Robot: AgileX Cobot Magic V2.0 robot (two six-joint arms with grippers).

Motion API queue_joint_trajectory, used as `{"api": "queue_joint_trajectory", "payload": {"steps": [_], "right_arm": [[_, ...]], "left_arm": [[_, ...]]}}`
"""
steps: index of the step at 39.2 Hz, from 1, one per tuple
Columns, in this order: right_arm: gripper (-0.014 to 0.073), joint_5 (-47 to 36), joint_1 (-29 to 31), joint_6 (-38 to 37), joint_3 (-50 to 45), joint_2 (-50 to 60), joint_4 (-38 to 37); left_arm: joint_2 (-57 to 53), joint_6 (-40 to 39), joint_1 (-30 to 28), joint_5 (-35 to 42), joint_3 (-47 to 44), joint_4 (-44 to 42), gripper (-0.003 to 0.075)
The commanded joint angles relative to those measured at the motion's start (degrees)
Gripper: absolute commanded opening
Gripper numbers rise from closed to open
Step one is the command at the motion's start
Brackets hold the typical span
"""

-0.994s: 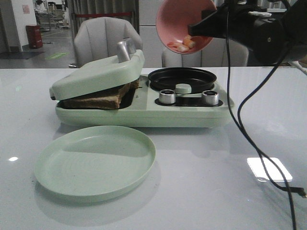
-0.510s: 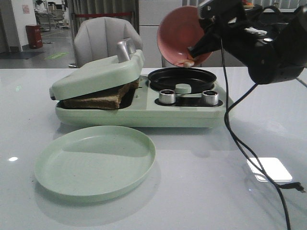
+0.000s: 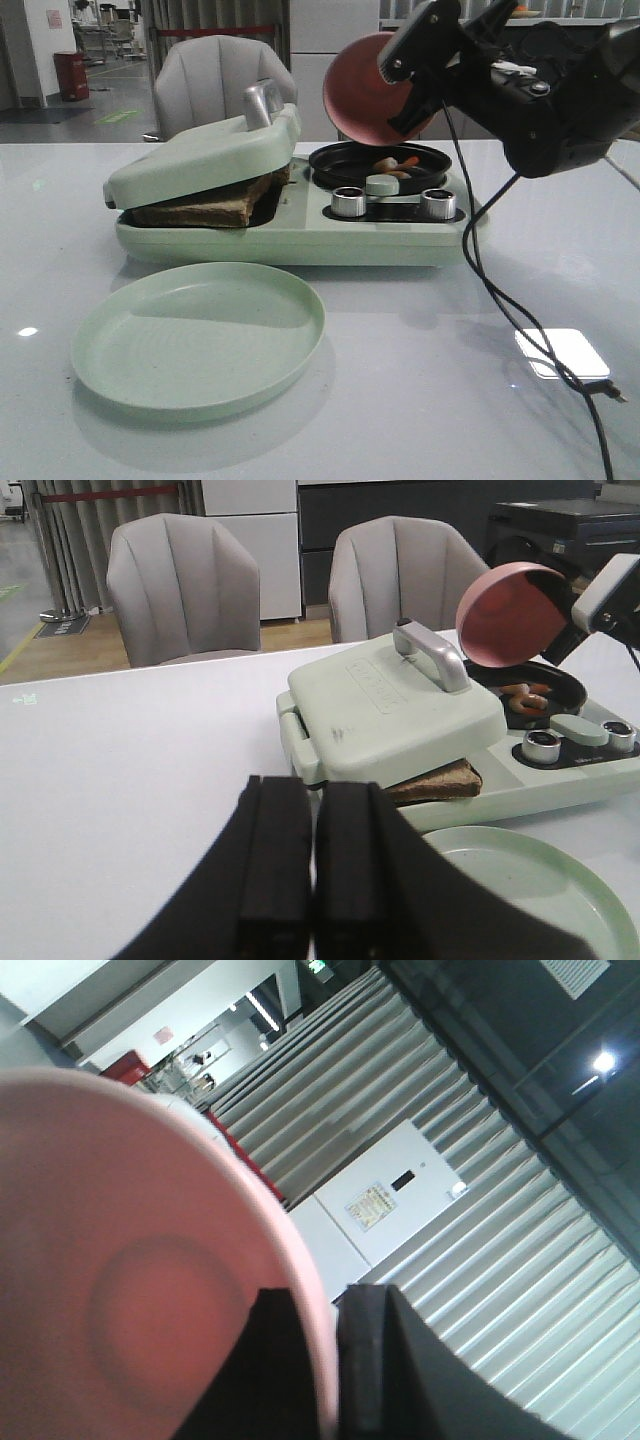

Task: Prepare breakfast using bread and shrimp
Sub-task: 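Tilt the pink bowl over the black pan to pour the shrimp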

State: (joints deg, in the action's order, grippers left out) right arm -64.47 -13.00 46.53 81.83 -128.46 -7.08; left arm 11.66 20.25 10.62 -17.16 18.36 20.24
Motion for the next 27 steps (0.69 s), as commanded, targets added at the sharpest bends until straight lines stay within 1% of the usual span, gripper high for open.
{"api": "queue_joint_trajectory", "payload": {"steps": [1, 5, 7, 9, 11, 12, 14, 16, 18, 20, 27], "right_arm": [[0.0133, -8.6, 0.1, -1.5, 2.8, 3.8, -0.3], [0.0133, -8.4, 0.1, -5.2, 2.8, 4.3, 0.1], [0.0133, -8.4, 0.1, -8.7, 2.8, 4.8, 1.2], [0.0133, -8.3, 0.1, -13.9, 2.8, 5.6, 3.1], [0.0133, -8.1, 0.1, -21.3, 2.8, 6.6, 6.5], [0.0133, -7.8, 0.1, -23.2, 2.8, 7.1, 7.5], [0.0133, -6.1, 0.1, -30.7, 2.7, 8.4, 11.5], [0.0133, -2.3, 0.1, -36.2, 2.7, 10.0, 14.5], [0.0133, 3.5, 0.2, -39.9, 2.7, 11.9, 16.0], [0.0133, 11.2, 0.4, -42.1, 2.7, 14.0, 16.2], [0.0133, 33.3, 0.4, -42.6, 2.7, 20.8, 16.7]], "left_arm": [[0.6, -0.7, 0.4, 4.7, 1.6, 0.9, 0.0120], [0.6, -0.7, 0.4, 4.7, 1.6, 0.9, 0.0120], [0.6, -0.7, 0.4, 4.7, 1.6, 0.9, 0.0120], [0.6, -0.7, 0.4, 4.7, 1.6, 0.9, 0.0120], [0.6, -0.7, 0.4, 4.7, 1.6, 0.9, 0.0120], [0.6, -0.7, 0.4, 4.7, 1.6, 0.9, 0.0120], [0.6, -0.7, 0.4, 4.7, 1.6, 0.9, 0.0120], [0.6, -0.7, 0.4, 4.7, 1.6, 0.9, 0.0120], [0.6, -0.7, 0.4, 4.7, 1.6, 0.9, 0.0120], [0.6, -0.7, 0.4, 4.7, 1.6, 0.9, 0.0120], [0.6, -0.7, 0.4, 4.7, 1.6, 0.9, 0.0120]]}}
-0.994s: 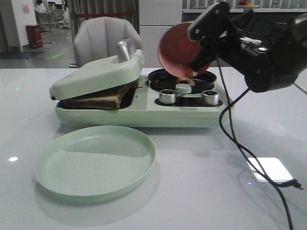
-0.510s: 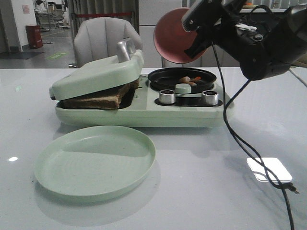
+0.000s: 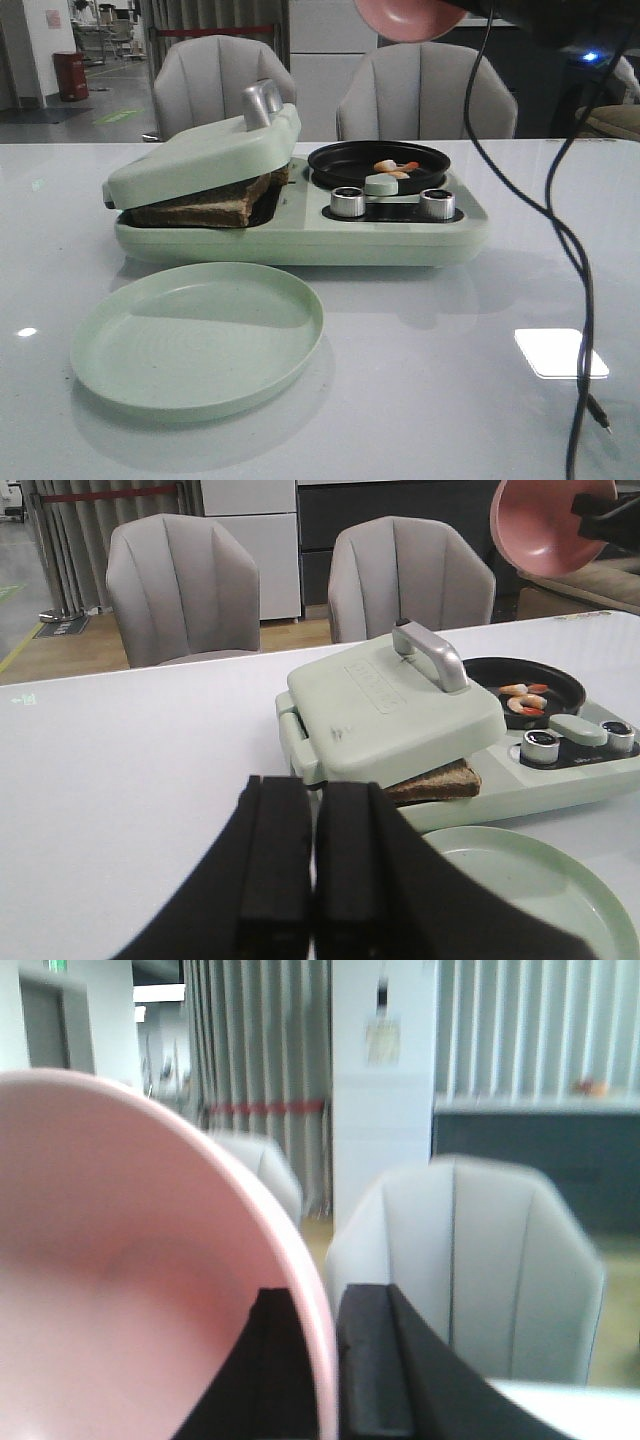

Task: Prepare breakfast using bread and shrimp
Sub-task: 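Tilt the pink bowl over the black pan to pour the shrimp, then carry the empty pink bowl back and set it on the table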

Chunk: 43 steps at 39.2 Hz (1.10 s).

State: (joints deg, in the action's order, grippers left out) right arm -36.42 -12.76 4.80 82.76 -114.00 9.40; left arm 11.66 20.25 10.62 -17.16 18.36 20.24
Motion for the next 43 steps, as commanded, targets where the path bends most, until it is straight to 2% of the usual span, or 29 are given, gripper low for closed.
{"api": "queue_joint_trajectory", "payload": {"steps": [1, 10, 22, 34, 43], "right_arm": [[0.0133, 7.8, 0.1, -0.8, 1.8, 7.3, 0.6], [0.0133, 32.6, 0.2, -0.8, 1.8, 14.4, 1.2], [0.0133, 55.9, 4.2, -0.8, 1.4, 23.5, 1.3], [0.0133, 70.2, 12.6, -0.8, -4.0, 28.7, 1.3], [0.0133, 69.5, 15.7, -0.5, -12.5, 29.5, 1.3]], "left_arm": [[0.6, -0.7, 0.4, 4.7, 1.6, 0.9, 0.0120], [0.6, -0.7, 0.4, 4.7, 1.6, 0.9, 0.0120], [0.6, -0.7, 0.4, 4.7, 1.6, 0.9, 0.0120], [0.6, -0.7, 0.4, 4.7, 1.6, 0.9, 0.0120], [0.6, -0.7, 0.4, 4.7, 1.6, 0.9, 0.0120]]}}
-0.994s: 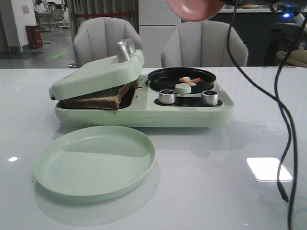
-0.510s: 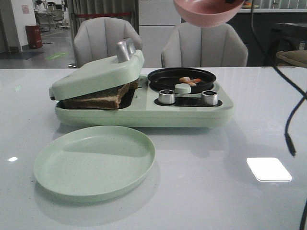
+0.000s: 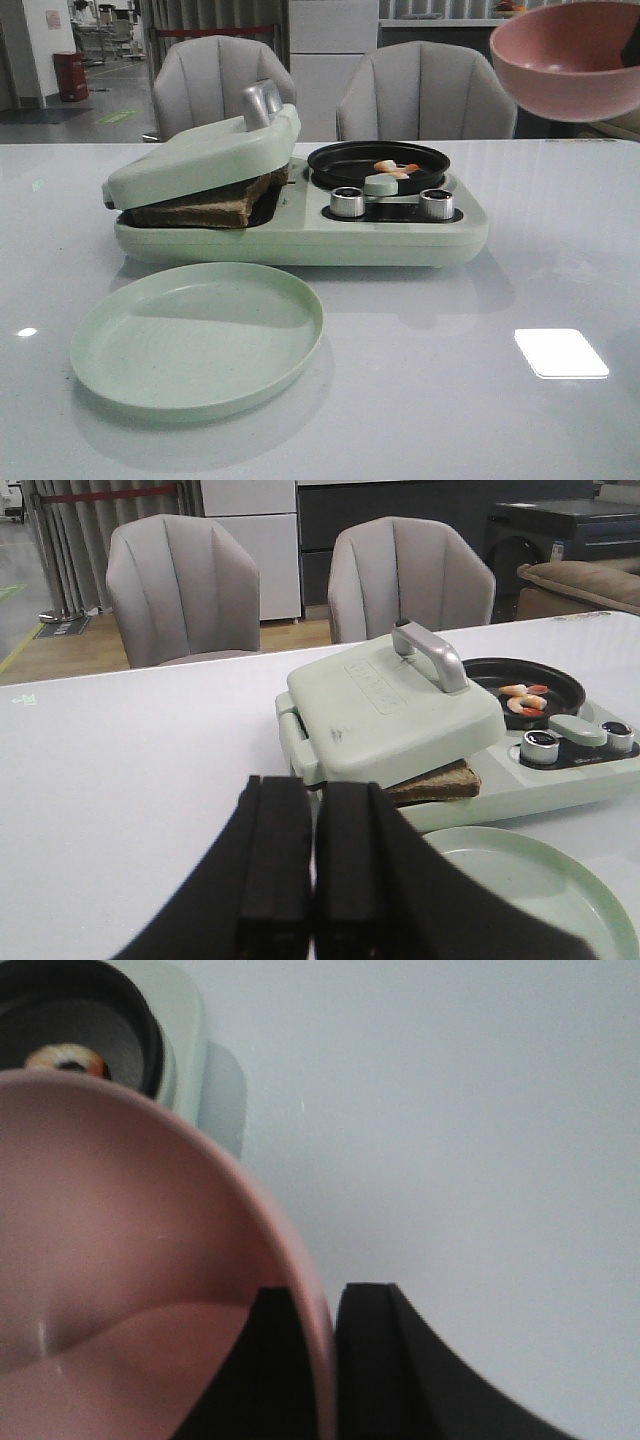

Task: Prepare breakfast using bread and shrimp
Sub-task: 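Carry the empty pink bowl back and set it on the table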

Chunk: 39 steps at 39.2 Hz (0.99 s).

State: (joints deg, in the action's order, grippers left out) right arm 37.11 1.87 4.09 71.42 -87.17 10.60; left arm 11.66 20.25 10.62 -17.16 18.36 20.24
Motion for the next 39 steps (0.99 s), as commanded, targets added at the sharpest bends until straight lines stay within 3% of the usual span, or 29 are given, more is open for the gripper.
{"api": "queue_joint_trajectory", "payload": {"steps": [1, 10, 39], "right_arm": [[0.0133, -5.0, 1.5, 0.2, -2.0, 2.6, 0.1], [0.0133, -8.2, 3.7, 0.2, -8.1, 0.7, 0.1], [0.0133, -11.6, 3.9, 0.2, -2.3, -15.0, -1.5]], "left_arm": [[0.6, -0.7, 0.4, 4.7, 1.6, 0.9, 0.0120], [0.6, -0.7, 0.4, 4.7, 1.6, 0.9, 0.0120], [0.6, -0.7, 0.4, 4.7, 1.6, 0.9, 0.0120]]}}
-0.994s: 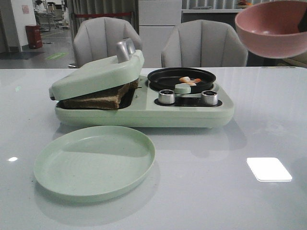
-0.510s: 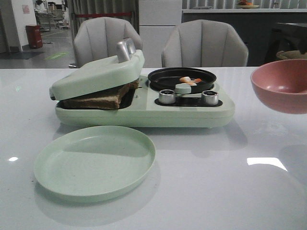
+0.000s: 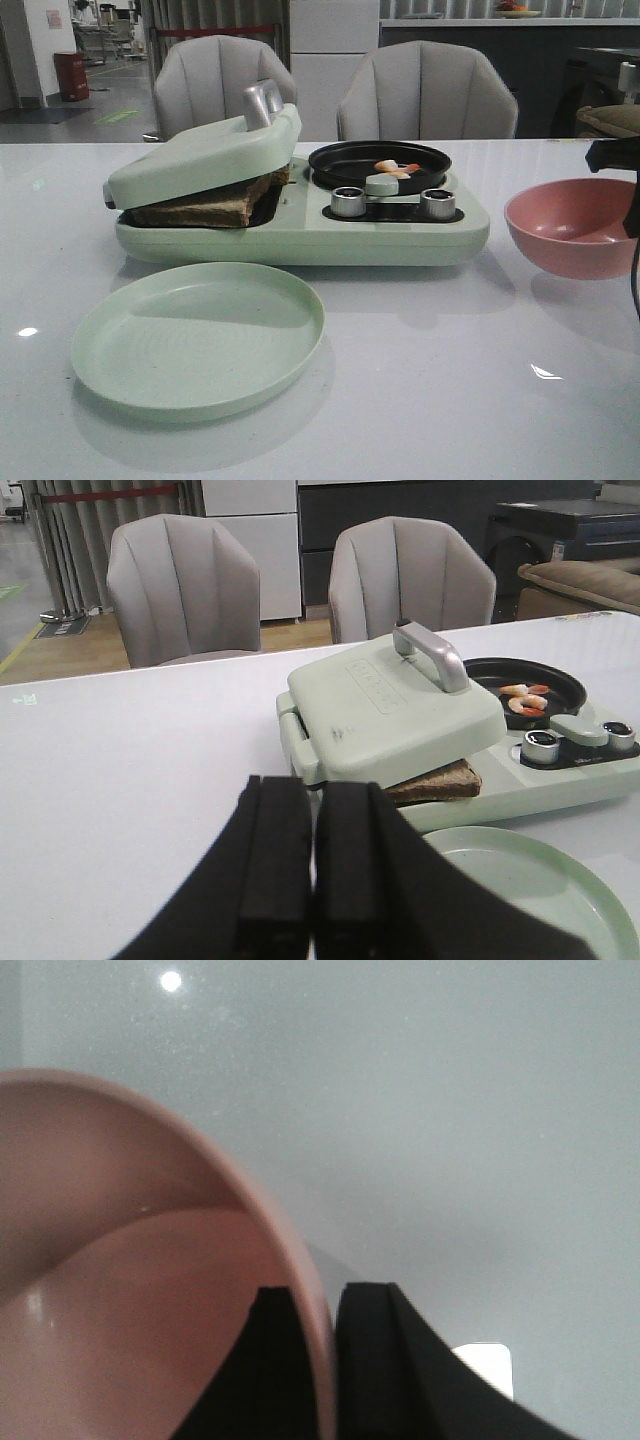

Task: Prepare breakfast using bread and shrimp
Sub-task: 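Carry the empty pink bowl back and set it on the table, then open the right gripper and withdraw it from the bowl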

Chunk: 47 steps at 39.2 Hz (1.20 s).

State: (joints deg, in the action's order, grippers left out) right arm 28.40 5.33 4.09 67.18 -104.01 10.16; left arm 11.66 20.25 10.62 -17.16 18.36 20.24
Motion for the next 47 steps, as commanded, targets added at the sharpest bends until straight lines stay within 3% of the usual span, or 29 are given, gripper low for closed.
{"api": "queue_joint_trajectory", "payload": {"steps": [1, 6, 13, 17, 27, 40, 47], "right_arm": [[0.0133, -3.3, 0.4, 0.2, 2.0, 1.4, -1.2], [0.0193, -3.5, 0.4, 0.2, 2.0, 0.0, -1.5], [0.0444, -2.7, 0.4, 0.2, 2.6, -0.3, -1.8], [0.0520, -0.1, 0.4, 0.2, 4.9, 0.2, -3.0], [0.0528, 5.0, 0.2, 0.2, 10.3, 6.4, -2.4], [0.0528, 3.8, -2.6, 0.2, 10.5, 18.9, 0.6], [0.0528, 2.7, -6.9, 1.6, 10.5, 24.5, 0.6]], "left_arm": [[0.6, -0.7, 0.4, 4.7, 1.6, 0.9, 0.0120], [0.6, -0.7, 0.4, 4.7, 1.6, 0.9, 0.0120], [0.6, -0.7, 0.4, 4.7, 1.6, 0.9, 0.0120], [0.6, -0.7, 0.4, 4.7, 1.6, 0.9, 0.0120], [0.6, -0.7, 0.4, 4.7, 1.6, 0.9, 0.0120], [0.6, -0.7, 0.4, 4.7, 1.6, 0.9, 0.0120], [0.6, -0.7, 0.4, 4.7, 1.6, 0.9, 0.0120]]}}
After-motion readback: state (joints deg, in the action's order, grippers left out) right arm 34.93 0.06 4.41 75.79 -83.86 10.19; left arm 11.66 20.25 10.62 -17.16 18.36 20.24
